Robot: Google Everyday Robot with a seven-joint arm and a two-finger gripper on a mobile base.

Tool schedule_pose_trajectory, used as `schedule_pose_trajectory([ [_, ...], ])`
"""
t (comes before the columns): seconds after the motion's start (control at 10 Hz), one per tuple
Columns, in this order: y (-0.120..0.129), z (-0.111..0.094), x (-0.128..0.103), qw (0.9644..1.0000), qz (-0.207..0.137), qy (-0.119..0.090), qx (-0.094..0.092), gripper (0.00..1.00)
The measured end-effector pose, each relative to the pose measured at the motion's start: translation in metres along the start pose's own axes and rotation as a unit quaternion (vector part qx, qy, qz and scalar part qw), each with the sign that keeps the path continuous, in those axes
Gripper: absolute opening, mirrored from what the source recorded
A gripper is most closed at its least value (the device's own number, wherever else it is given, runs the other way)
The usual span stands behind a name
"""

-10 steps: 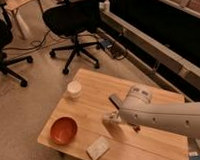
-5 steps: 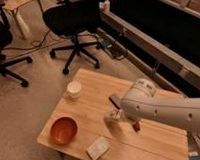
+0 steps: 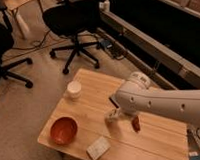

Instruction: Stand the bottle upright

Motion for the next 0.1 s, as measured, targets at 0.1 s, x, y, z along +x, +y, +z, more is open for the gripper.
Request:
schedule_pose_trajectory([
  [0.1, -0.0024, -0.0039, -0.0042, 1.0000, 0.003, -0.003, -0.003, 0.30],
])
